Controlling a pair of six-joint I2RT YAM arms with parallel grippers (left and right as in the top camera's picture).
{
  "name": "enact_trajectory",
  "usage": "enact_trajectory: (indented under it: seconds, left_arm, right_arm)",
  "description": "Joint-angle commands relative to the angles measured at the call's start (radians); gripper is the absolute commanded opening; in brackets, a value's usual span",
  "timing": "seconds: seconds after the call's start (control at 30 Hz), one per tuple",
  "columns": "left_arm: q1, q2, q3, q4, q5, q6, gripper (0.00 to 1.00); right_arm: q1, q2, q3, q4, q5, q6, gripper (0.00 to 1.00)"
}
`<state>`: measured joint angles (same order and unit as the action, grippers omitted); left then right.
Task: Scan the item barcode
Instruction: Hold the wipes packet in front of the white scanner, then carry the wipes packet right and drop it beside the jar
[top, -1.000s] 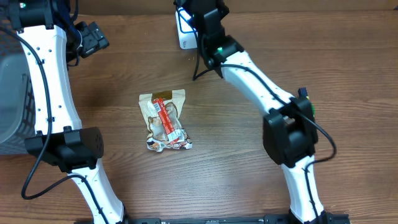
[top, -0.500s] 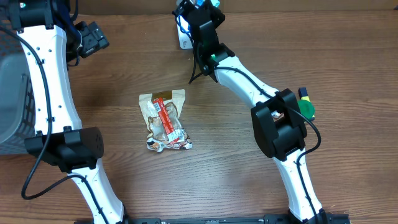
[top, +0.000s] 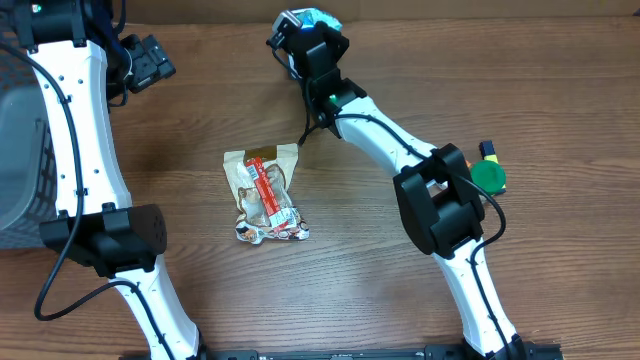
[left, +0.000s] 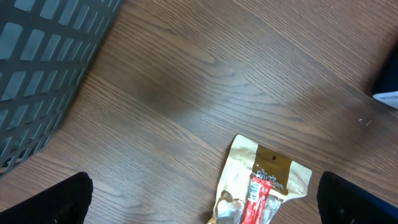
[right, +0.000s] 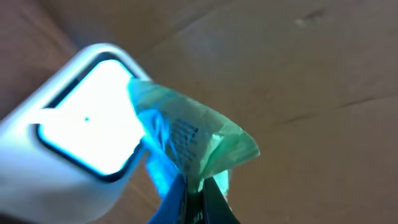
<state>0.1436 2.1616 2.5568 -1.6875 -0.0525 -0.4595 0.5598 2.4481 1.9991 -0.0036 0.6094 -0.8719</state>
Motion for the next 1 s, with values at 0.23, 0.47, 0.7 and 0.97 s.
enact_trajectory:
  seconds: [0.23, 0.47, 0.7, 0.97]
  left_arm:
    - [-0.007, -0.003, -0.004, -0.002, 0.001, 0.018, 1.00]
    - [-0.007, -0.003, -0.004, -0.002, 0.000, 0.018, 1.00]
    - [-0.007, -0.003, -0.004, -0.002, 0.000, 0.018, 1.00]
    - [-0.008, -0.003, -0.004, -0.002, 0.000, 0.018, 1.00]
  right_arm:
    - [0.025, 0.003, 0.014, -0.059, -0.031, 0.007, 0.04]
    - [0.050, -0.019, 0.014, -0.055, 0.027, 0.007, 0.04]
    - [0.051, -0.158, 0.014, -0.112, 0.070, 0.032, 0.04]
    - [0.031, -0.419, 0.014, -0.589, -0.086, 0.328, 0.04]
